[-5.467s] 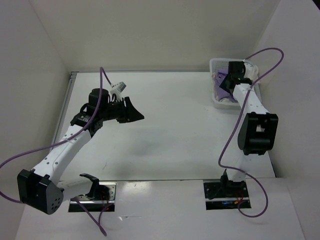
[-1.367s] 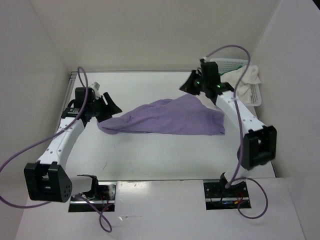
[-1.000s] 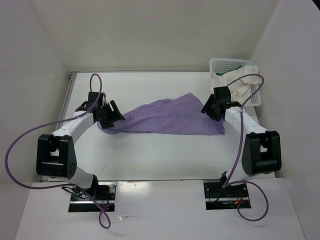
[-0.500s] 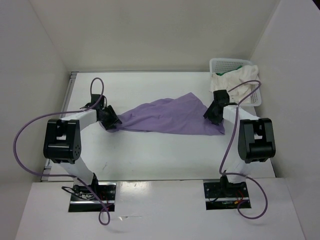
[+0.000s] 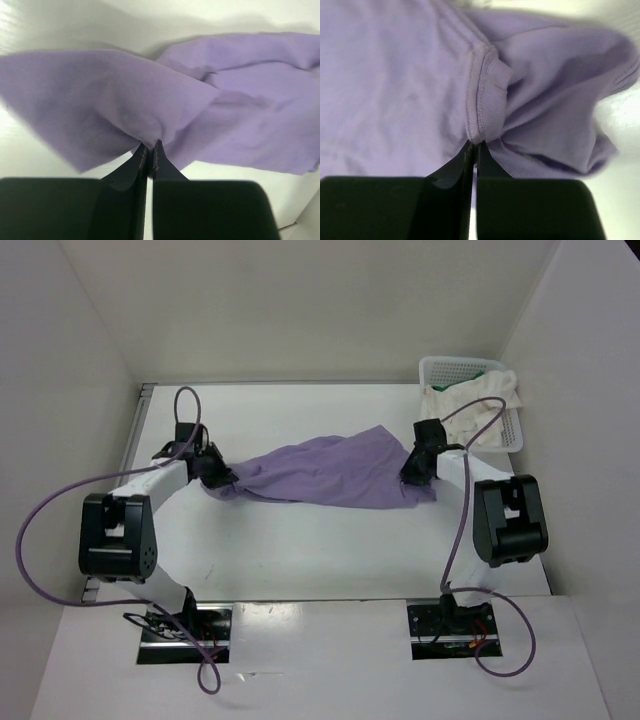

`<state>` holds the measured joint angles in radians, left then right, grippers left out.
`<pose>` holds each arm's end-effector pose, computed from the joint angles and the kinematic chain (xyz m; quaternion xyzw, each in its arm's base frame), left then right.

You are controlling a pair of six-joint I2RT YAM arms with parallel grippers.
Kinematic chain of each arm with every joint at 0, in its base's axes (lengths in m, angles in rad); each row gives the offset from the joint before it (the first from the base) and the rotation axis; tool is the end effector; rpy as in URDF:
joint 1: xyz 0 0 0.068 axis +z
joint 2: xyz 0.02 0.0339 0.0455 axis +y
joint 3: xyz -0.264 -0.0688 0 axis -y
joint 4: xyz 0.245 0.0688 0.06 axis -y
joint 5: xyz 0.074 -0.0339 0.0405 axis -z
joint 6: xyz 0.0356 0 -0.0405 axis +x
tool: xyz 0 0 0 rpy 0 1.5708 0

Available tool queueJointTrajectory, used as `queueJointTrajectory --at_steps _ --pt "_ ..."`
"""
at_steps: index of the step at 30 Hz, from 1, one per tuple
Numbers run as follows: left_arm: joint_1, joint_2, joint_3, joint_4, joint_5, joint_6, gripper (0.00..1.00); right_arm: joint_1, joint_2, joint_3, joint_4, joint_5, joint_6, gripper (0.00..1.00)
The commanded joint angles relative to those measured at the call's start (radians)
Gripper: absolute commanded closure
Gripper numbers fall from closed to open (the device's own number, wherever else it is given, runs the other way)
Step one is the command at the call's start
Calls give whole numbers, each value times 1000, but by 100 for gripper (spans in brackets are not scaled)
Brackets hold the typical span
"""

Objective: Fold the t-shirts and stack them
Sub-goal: Flatten out the tshirt

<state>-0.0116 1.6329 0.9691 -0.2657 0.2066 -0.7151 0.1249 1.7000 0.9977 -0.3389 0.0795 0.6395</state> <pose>0.3313 -0.0111 0.1861 -0.2947 0.8974 -0.2029 0.2583 0.3328 0.0389 0.1683 0.2555 0.9300 0.0619 0.2569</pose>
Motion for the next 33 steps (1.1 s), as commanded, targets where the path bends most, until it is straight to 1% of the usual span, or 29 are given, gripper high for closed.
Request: queueJointTrajectory --at_steps 1,2,4,5,6,7,8,9,10,11,13,14,16,17,18,20,21,24,25,26,27,28,29,30,31,32,33 --pt "-1 -136 37 -21 17 12 100 48 -166 73 -69 17 -1 99" --pt "-1 -181 37 -33 17 13 100 61 -233 73 -86 17 -1 99" --pt "12 -224 48 -47 17 22 100 70 -299 85 -126 -4 -11 99" --pt "12 -270 48 -65 36 22 100 81 -333 85 -171 -4 -11 99" --pt "25 -295 77 -75 36 22 100 81 -402 97 -193 -15 -21 99" --pt "39 -320 92 -87 36 31 100 93 -436 110 -216 -27 -21 99" --pt "48 -367 133 -119 48 46 100 93 -500 133 -265 -52 -32 99" --pt "48 -387 134 -136 48 55 100 102 -531 148 -290 -52 -32 99" --pt "61 -416 178 -174 74 66 100 102 -560 185 -334 -64 -41 99" --pt "74 -429 200 -196 74 80 100 102 -588 185 -334 -75 -41 99" --pt "85 -459 238 -246 83 89 100 114 -647 264 -388 -102 -52 99" --pt "85 -475 279 -263 83 103 100 114 -658 333 -402 -130 -52 99" --pt "85 -487 342 -315 73 118 100 114 -671 415 -434 -161 -63 99" --pt "85 -487 377 -331 73 118 100 114 -671 497 -434 -190 -72 99" --pt "85 -473 455 -358 62 140 100 114 -645 537 -445 -190 -84 99" --pt "85 -453 522 -386 51 167 100 114 -617 582 -454 -190 -93 98" --pt "85 -432 543 -397 51 167 100 84 -599 582 -439 -190 -109 98" --pt "85 -394 522 -382 65 178 97 38 -513 465 -347 -345 -110 97" --pt "85 -348 502 -350 65 189 96 26 -484 431 -284 -371 -97 97" --pt "85 -311 472 -349 65 200 95 25 -412 380 -260 -371 -97 97" --pt "85 -262 471 -349 56 210 95 25 -374 360 -235 -371 -97 97" --pt "85 -166 471 -349 66 235 95 25 -334 346 -192 -371 -97 97" --pt "85 -116 480 -339 76 235 95 25 -288 337 -177 -360 -97 97" --pt "85 -63 512 -328 76 247 93 25 -187 346 -167 -334 -97 97" --pt "85 59 546 -328 54 247 91 25 -134 361 -167 -334 -97 97" --pt "85 123 590 -328 18 247 91 25 -81 413 -155 -322 -106 97" --pt "76 184 643 -317 -2 247 90 25 23 448 -146 -311 -106 97"
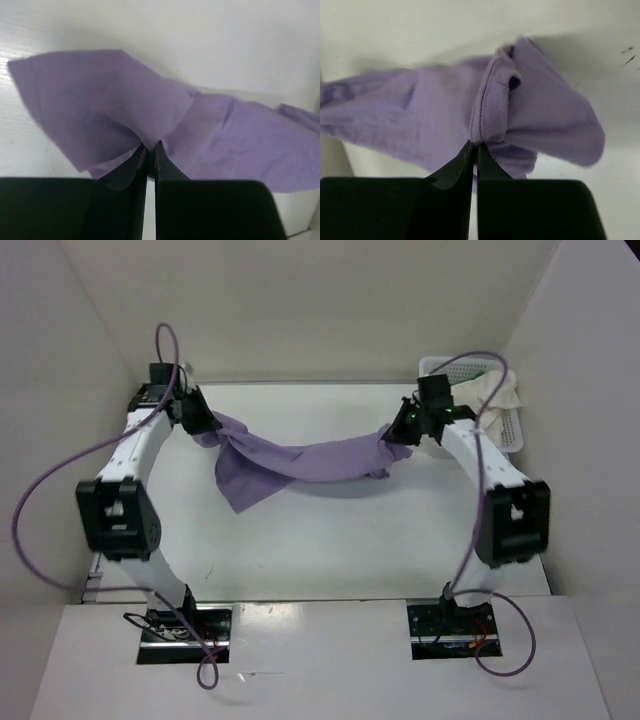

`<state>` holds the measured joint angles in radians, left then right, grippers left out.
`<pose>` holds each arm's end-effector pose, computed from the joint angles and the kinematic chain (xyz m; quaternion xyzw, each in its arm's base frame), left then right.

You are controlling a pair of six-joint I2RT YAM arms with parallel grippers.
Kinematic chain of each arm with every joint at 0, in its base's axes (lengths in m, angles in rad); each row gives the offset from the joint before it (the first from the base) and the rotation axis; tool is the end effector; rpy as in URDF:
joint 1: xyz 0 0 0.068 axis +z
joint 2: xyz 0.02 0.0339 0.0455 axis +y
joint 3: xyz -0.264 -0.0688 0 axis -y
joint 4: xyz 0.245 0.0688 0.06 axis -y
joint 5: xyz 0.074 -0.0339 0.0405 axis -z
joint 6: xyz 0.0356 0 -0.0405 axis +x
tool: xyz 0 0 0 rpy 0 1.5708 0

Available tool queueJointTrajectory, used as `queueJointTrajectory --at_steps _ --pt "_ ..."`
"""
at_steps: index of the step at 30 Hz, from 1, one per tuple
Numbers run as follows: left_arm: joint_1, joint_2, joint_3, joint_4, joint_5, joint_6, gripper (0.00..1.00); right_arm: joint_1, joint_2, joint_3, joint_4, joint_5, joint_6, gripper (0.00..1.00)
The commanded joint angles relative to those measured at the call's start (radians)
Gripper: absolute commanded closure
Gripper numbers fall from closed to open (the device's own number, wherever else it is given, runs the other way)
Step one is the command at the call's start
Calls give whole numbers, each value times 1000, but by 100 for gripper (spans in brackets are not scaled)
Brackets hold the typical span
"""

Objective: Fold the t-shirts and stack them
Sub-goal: Flatten out the tshirt

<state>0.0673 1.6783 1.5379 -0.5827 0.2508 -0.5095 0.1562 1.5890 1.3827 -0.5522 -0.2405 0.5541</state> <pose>0.3804 0.0168 0.3293 -0.2079 0.8816 -0.2007 0.3731 0.3501 0.0637 0.3113 0.1338 0.9034 0.2397 0.3294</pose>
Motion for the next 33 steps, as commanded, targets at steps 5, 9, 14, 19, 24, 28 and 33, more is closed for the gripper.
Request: queueJointTrajectory --at_steps 5,9,14,19,24,28,33 --pt "-3 449 547 -32 -21 -26 57 -15 359 356 15 79 30 77" --pt "-3 427 579 -57 -61 -24 14 -15 376 357 38 115 41 58" --pt "6 166 92 116 -45 -64 24 -15 270 181 101 142 4 55" --pt "-50 -141 -440 287 -61 -219 78 -4 158 44 149 132 -8 81" --pt "-81 -195 -691 383 -25 -354 85 25 92 -19 175 107 -8 100" --pt "-110 -175 -729 443 -35 -464 68 43 52 -53 195 83 15 93" --pt "-110 -132 -760 498 -54 -557 45 63 -9 -108 206 47 26 87"
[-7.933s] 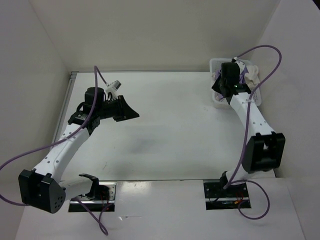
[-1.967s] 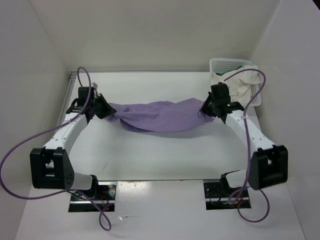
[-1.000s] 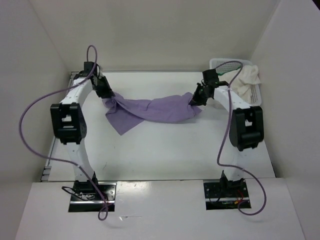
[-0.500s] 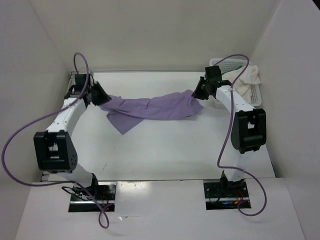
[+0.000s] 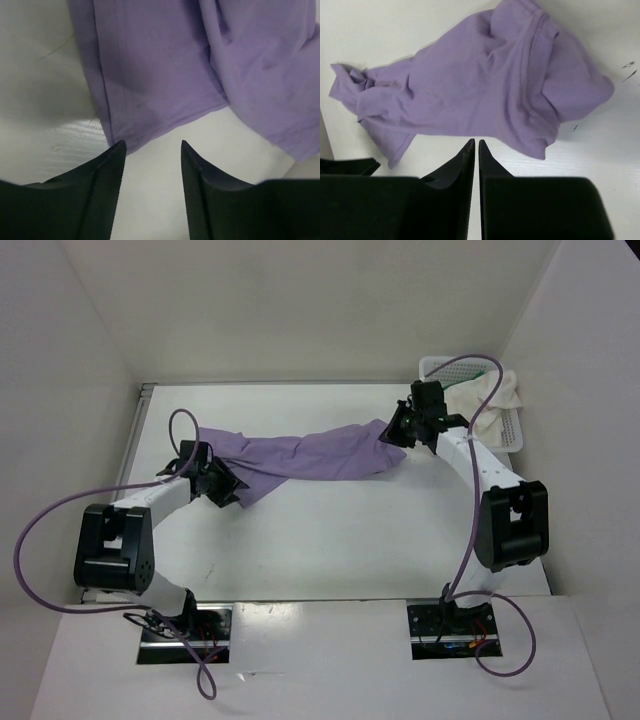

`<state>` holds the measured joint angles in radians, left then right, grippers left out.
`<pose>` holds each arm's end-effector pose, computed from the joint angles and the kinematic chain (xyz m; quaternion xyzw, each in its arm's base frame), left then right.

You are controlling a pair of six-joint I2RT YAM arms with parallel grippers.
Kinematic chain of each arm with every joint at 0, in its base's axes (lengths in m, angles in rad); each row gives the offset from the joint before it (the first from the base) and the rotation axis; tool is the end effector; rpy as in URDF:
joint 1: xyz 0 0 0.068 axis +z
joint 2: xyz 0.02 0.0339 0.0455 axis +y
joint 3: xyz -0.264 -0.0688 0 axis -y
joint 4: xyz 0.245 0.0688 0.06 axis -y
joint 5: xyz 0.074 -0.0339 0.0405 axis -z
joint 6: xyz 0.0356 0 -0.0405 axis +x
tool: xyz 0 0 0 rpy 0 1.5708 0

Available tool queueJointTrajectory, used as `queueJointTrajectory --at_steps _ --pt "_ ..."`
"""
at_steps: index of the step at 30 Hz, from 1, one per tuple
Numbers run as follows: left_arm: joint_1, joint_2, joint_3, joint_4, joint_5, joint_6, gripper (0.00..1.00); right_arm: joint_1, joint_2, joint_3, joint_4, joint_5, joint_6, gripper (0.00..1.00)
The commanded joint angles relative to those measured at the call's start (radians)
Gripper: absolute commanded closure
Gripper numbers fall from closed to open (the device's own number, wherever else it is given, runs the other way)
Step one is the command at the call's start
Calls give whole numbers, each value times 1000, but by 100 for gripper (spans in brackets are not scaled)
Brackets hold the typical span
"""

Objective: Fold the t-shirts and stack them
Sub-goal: Flatten out the tshirt

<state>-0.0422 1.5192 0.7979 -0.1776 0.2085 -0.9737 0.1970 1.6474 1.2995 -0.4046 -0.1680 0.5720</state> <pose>0.2972 -0.0199 0.1752 -0.3910 0.8544 -0.2453 0.2387 0.3623 0.0784 0.2750 0.1376 0.9044 0.2201 0.3386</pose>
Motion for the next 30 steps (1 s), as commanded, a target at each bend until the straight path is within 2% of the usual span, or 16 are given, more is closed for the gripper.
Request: queueJointTrajectory --at_steps 1,5,7,10,17,19,22,23,24,28,30 --pt "-1 50 -20 104 -12 -103 43 22 -67 -40 58 -25 8 86" --pt "-1 59 -25 55 -46 -137 45 22 -100 -72 58 -16 8 83" --pt "8 15 -45 44 -66 -148 45 22 -112 -81 58 -7 -1 80" --pt "8 6 -54 23 -66 -148 40 22 -112 -94 58 -7 -1 78" --pt "-13 64 -91 67 -26 -211 42 22 -112 -105 78 -16 8 77" --pt "-13 73 -91 76 -15 -221 47 22 -112 -105 78 -16 8 77" --pt "-13 82 -91 87 -4 -221 60 22 -112 -114 78 -16 8 77" --pt "-13 82 -91 87 -4 -221 66 22 -112 -114 78 -16 8 77" --pt "-13 82 -79 87 -14 -221 78 22 -112 -114 78 -5 8 77" --pt "-13 82 -8 41 -32 -153 100 22 -71 -114 78 54 -15 69" --pt "-13 52 26 0 -44 -119 100 22 -28 -105 67 84 -30 66"
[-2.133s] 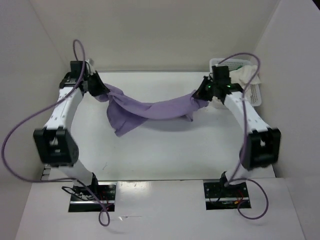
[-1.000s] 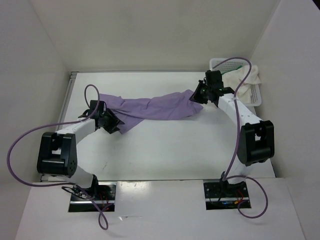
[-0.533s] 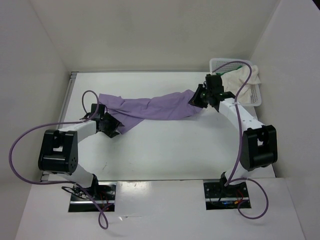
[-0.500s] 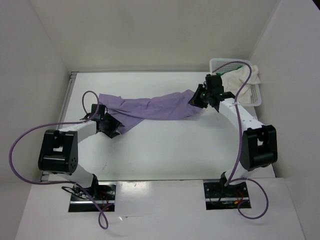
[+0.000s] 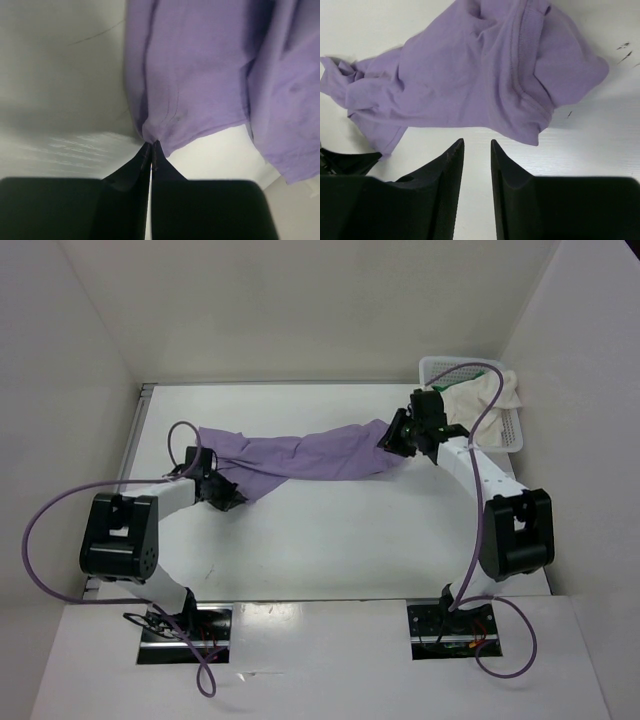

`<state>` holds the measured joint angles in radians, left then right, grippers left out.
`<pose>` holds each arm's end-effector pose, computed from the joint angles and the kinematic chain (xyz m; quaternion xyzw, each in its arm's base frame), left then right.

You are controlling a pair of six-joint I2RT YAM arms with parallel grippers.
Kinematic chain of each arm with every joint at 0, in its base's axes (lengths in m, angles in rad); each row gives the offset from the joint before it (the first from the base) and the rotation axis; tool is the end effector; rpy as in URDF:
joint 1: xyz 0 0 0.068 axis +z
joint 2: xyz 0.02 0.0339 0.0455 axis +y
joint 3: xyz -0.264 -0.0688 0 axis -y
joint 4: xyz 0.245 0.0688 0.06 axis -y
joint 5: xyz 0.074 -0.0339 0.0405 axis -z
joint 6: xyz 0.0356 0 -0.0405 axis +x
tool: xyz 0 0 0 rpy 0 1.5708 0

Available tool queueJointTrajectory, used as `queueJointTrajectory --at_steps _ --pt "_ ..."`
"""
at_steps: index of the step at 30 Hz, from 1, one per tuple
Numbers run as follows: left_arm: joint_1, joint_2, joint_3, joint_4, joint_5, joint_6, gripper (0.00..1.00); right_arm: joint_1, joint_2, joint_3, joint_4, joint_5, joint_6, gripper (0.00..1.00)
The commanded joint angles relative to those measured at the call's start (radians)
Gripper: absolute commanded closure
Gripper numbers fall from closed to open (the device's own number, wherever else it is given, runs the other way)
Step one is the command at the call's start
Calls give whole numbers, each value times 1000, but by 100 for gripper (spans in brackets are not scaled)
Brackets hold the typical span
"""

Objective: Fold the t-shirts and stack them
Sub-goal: Flatten out the tshirt

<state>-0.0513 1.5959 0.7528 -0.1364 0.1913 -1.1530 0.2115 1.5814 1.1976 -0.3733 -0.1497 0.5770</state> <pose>0.2944 -0.0219 0.1439 -0.4747 0.8260 -0.2396 0.1873 0.3429 0.0790 0.2664 0.1373 0.9059 0.2150 0.3380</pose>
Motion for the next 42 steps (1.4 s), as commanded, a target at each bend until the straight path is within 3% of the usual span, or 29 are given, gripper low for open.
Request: queueJointTrajectory --at_steps 1,11,14,15,18,27,33,38,42 --pt "7 -42 92 -52 -27 76 100 8 54 6 36 76 -35 64" --pt "67 -191 88 -140 -17 288 100 48 201 65 4 177 -71 49" --pt "76 -191 92 -149 -7 309 100 57 229 88 22 177 -71 65" --pt "76 -191 92 -149 -7 323 100 57 239 98 34 177 -71 80" --pt "76 -200 141 -169 -18 349 100 66 250 125 13 138 -71 100" --pt "116 -218 238 -196 -14 394 100 106 -133 66 -151 87 -39 100" --pt "194 -218 309 -233 -9 431 100 77 -258 235 -271 -39 -29 100" --pt "217 -218 309 -243 -23 431 100 -60 -34 206 -118 -163 -39 100" --pt "217 -209 309 -243 -39 440 100 -70 259 429 -110 -87 -58 99"
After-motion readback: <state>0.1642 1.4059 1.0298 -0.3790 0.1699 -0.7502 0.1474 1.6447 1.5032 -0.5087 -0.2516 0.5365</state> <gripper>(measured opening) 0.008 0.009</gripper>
